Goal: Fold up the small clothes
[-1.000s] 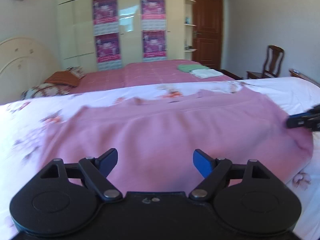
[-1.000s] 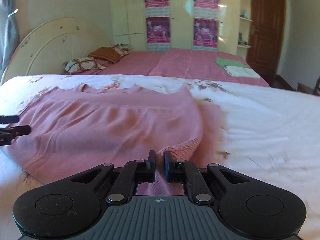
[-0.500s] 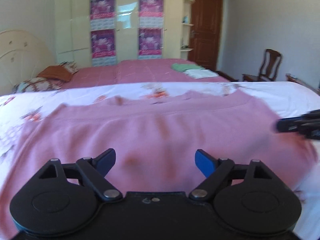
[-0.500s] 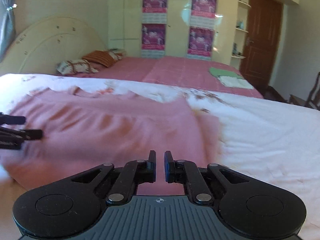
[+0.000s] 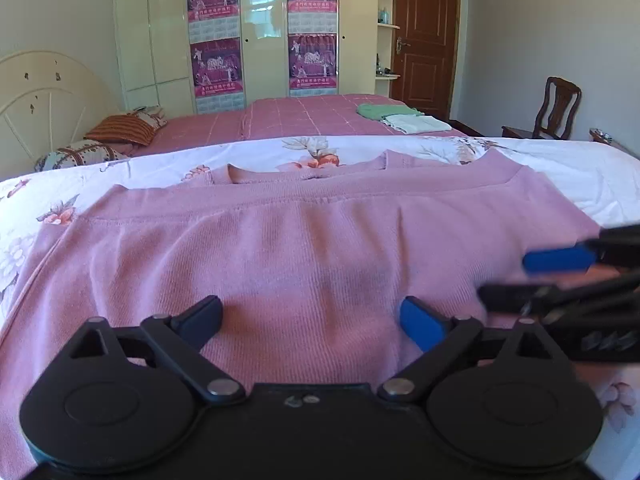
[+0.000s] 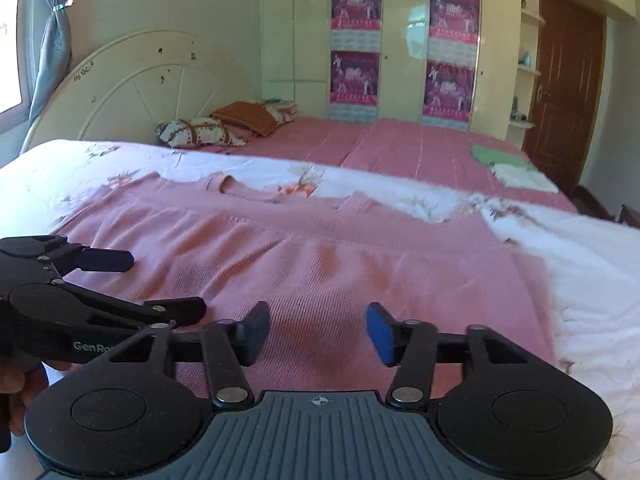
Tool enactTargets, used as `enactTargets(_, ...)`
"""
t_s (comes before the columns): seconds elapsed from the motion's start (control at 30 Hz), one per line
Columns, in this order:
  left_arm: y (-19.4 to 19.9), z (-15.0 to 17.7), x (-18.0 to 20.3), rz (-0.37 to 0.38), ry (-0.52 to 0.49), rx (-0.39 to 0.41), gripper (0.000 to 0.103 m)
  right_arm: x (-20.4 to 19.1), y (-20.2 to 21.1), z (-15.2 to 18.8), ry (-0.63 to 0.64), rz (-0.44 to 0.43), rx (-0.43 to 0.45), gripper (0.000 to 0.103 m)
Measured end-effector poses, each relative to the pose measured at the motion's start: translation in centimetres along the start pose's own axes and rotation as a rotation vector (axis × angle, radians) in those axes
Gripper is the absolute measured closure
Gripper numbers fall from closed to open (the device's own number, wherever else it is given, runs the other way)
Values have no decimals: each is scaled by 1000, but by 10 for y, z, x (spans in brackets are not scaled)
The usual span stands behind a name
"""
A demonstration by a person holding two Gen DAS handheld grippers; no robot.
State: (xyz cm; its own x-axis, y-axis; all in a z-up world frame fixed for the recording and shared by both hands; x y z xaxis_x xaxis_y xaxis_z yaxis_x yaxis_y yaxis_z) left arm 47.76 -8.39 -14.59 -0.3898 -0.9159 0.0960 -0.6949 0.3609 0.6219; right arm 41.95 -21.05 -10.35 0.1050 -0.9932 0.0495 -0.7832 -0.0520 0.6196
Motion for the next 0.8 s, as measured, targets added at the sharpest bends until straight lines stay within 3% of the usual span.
enactTargets(0.03, 1, -2, -1, 7, 9, -8, 7, -5, -14, 3, 4, 16, -61, 49)
enactTargets(0.13, 7, -5, -1, 2, -3, -18, 8, -5, -8, -2, -35, 26, -46, 51)
enactTargets(0.23, 6, 0, -4, 5, 3, -15, 6, -9, 8, -5, -35, 27, 41, 51)
enactTargets(0.33, 4, 0, -4, 4, -1, -14, 5, -14, -14, 0, -33, 37, -38, 53)
enactTargets(0.53, 28, -1, -17, -6, -6, 15, 13, 7, 5, 2, -147, 18, -7, 55)
enactTargets(0.67, 51, 22, -52, -58, 40, 11, 12, 38, 35, 19, -159, 137, 12, 60)
enactTargets(0.7, 54, 31, -66, -71, 66, -10, 11, 48, 40, 26, -178, 159, -2, 60)
enactTargets(0.77, 66, 45, -82, -54, 89, 27, 10, 62, 35, 44, -172, 227, -89, 60)
enactTargets(0.8, 73, 48, -85, -57, 86, 25, 10, 65, 36, 51, -165, 227, -80, 60)
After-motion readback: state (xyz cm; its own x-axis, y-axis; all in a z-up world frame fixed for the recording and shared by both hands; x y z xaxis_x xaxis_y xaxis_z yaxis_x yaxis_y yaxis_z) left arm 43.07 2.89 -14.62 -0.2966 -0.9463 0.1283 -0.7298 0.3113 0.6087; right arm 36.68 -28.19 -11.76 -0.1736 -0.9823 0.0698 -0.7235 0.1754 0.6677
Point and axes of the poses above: each gripper's, at about its wrist camera, not at the fingertips, and y roughly against the way its jaws point, x to its right, z to its underside, the point moved 1 cm from there along -y, roughly the way its jaws point, and after that the axes turned 12 degrees about z, right-handed, at the moved point
